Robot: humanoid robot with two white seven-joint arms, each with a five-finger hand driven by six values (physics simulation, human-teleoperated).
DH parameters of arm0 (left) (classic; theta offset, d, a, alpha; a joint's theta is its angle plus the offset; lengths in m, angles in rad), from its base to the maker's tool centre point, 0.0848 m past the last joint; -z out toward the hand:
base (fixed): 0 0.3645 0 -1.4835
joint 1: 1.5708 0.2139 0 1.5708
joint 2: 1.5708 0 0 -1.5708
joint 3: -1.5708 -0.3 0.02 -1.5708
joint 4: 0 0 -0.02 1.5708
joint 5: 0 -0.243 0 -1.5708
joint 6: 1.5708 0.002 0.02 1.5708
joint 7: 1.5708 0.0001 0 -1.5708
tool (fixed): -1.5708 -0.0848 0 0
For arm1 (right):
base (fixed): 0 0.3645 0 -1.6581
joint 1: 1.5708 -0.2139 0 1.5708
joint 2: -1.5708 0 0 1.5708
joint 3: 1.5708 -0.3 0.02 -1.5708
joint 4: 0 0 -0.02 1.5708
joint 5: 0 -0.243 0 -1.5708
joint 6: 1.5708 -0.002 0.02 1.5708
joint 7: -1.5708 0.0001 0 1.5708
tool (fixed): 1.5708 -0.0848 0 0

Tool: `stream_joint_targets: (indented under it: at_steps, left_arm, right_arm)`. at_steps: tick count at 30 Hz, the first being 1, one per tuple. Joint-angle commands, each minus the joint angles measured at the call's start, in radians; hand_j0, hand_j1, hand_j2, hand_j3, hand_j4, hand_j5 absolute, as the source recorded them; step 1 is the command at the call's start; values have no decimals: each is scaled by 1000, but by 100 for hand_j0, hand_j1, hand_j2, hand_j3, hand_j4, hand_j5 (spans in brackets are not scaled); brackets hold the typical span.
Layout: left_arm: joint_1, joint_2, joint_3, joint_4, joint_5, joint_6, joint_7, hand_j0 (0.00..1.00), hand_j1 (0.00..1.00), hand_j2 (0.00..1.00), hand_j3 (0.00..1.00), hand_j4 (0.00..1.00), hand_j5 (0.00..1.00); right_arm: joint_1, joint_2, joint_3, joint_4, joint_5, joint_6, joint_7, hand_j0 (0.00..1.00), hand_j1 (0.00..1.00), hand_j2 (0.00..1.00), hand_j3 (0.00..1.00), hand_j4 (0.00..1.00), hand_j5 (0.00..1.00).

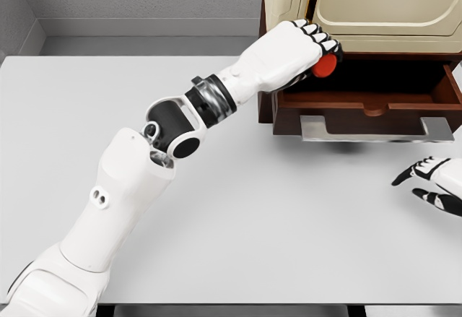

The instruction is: Put the switch into the drawer with left arm, and close the drawer with right arm

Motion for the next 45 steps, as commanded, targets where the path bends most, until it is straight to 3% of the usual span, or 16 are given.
stream_joint_targets:
  at_steps: [1, 10, 14, 16, 22, 31, 34, 37, 38, 40, 41, 43, 45]
  left_arm:
    - [0, 0, -1, -2, 3, 2, 1, 66, 66, 66, 66, 66, 66]
    - [0, 0, -1, -5, 3, 2, 1, 69, 69, 69, 69, 69, 69]
    - [0, 0, -1, -7, 3, 0, 1, 69, 69, 69, 69, 69, 69]
    - [0, 0, -1, -7, -7, 2, 1, 75, 75, 75, 75, 75, 75]
    - [0, 0, -1, -8, -30, 2, 0, 81, 81, 81, 81, 81, 81]
    - [2, 0, -3, -30, -30, -9, 0, 81, 81, 81, 81, 81, 81]
    - [5, 0, -1, -86, -23, -47, 0, 81, 81, 81, 81, 81, 81]
    - [17, 0, 13, -189, -6, -283, 0, 81, 81, 81, 81, 81, 81]
    - [23, 0, 16, -228, 23, -294, 0, 81, 81, 81, 81, 81, 81]
    - [28, 61, 89, -249, 161, -294, 0, 81, 81, 81, 81, 81, 81]
    - [28, 98, 157, -249, 200, -294, 0, 83, 83, 83, 83, 83, 83]
    - [35, 170, 365, -248, 310, -294, 0, 91, 91, 91, 91, 91, 91]
    - [84, 293, 482, -246, 425, -294, 1, 92, 92, 92, 92, 92, 92]
  right_arm:
    - [0, -33, 3, 1, -8, 1, -4, 57, 57, 57, 57, 57, 57]
    - [32, -103, 3, 5, -28, 1, -4, 58, 58, 58, 58, 58, 58]
    - [32, -103, 5, 4, -28, 1, -4, 59, 59, 59, 59, 59, 59]
    - [32, -108, 5, 5, -29, 1, -4, 59, 59, 59, 59, 59, 59]
    - [34, -109, 8, 8, -43, 1, -4, 58, 58, 58, 58, 58, 58]
    - [43, -116, 8, 5, -43, 1, 3, 58, 58, 58, 58, 58, 58]
    - [43, -116, 8, 4, -43, 1, 2, 58, 58, 58, 58, 58, 58]
    - [43, -117, 6, 4, -43, 1, -1, 58, 58, 58, 58, 58, 58]
    - [41, -117, 6, 2, -43, 1, -3, 58, 58, 58, 58, 58, 58]
    - [40, -119, 6, -2, -45, 1, -3, 58, 58, 58, 58, 58, 58]
    - [40, -126, 5, -2, -45, 1, -3, 58, 58, 58, 58, 58, 58]
    - [38, -145, 5, -2, -75, 1, -3, 58, 58, 58, 58, 58, 58]
    - [38, -151, 0, -1, -98, 1, -3, 58, 58, 58, 58, 58, 58]
